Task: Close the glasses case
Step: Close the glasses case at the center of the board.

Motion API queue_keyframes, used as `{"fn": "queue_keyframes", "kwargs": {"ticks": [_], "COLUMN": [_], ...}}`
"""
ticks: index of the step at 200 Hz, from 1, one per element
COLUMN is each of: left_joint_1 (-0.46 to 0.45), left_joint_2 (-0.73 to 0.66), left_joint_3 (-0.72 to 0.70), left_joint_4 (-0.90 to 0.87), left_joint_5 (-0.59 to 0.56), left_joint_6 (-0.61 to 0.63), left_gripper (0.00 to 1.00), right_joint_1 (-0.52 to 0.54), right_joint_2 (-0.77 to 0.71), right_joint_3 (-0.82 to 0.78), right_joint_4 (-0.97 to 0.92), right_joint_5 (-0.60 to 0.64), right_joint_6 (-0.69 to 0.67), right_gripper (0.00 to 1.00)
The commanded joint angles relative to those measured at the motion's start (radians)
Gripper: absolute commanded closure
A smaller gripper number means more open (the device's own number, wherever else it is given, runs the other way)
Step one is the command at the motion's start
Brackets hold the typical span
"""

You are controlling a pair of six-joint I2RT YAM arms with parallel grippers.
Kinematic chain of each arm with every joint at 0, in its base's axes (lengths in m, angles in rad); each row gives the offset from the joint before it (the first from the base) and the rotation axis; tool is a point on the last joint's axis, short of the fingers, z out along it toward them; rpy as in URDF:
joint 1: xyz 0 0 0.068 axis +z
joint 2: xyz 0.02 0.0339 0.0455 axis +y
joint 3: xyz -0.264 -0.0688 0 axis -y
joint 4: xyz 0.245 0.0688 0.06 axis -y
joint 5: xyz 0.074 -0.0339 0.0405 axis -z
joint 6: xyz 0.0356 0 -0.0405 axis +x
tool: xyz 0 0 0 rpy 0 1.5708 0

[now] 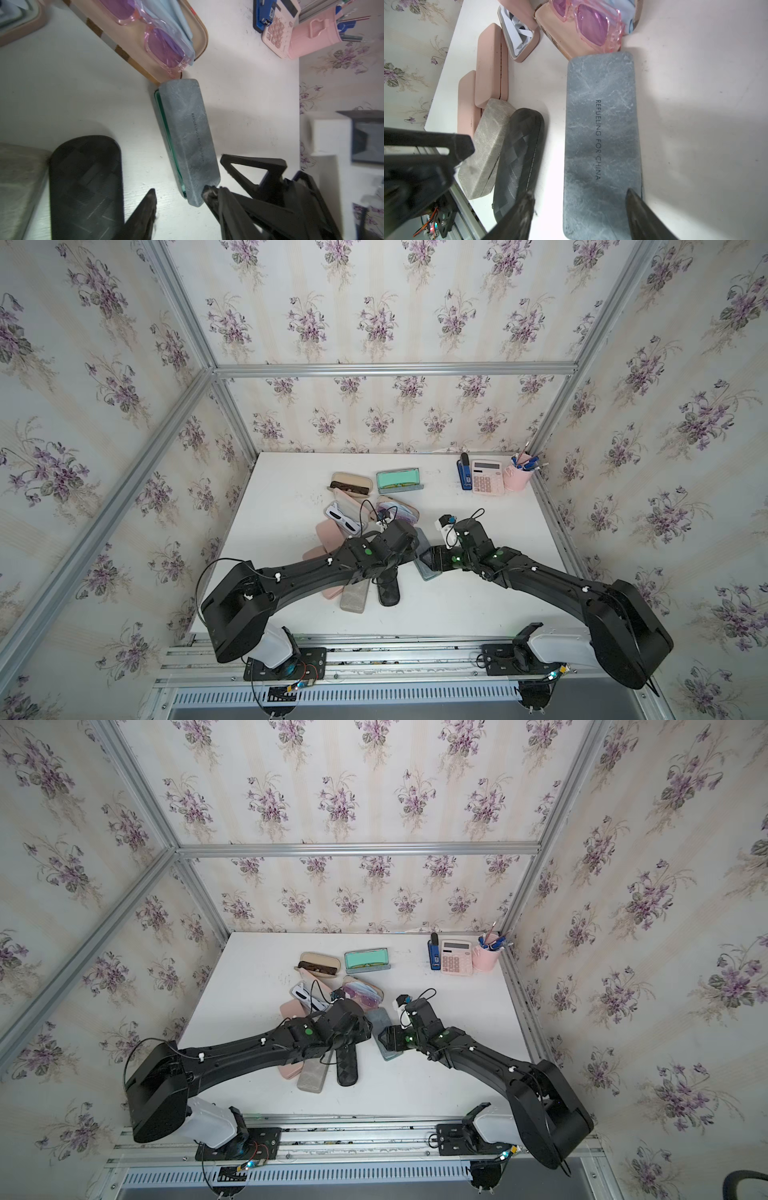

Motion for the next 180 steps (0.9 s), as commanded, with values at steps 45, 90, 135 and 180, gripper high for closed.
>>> {"fn": "queue_keyframes", "kwargs": {"ticks": [45, 90, 135, 180], "left_joint_1": [0.099, 0.134, 0.155, 0.169], "left_joint_2": [0.092, 0.14, 0.213, 0.253], "left_joint_3": [-0.035, -0.015, 0.016, 0.033], "left_joint_4": [0.02, 0.03, 0.049, 0.057], "left_joint_5": [0.084, 0.099, 0.128, 0.136], "left_joint_6": [0.049, 0.078, 0.094, 0.099], "left_gripper": [0.6, 0.6, 0.6, 0.6], "right_joint_1": [0.001, 0.001, 0.001, 0.006], "right_joint_2": [0.126, 0.221, 0.31, 0.332], "right_joint_3": [0.113, 0.202, 0.248, 0.236], "right_joint_4": [-0.085, -0.131, -0.161, -0.161], "right_joint_5": [0.06, 0.076, 0.09, 0.083], "right_joint_6": [-0.143, -0.215, -0.263, -0.272], "right_gripper": [0.17, 0.16, 0.16, 0.23]}}
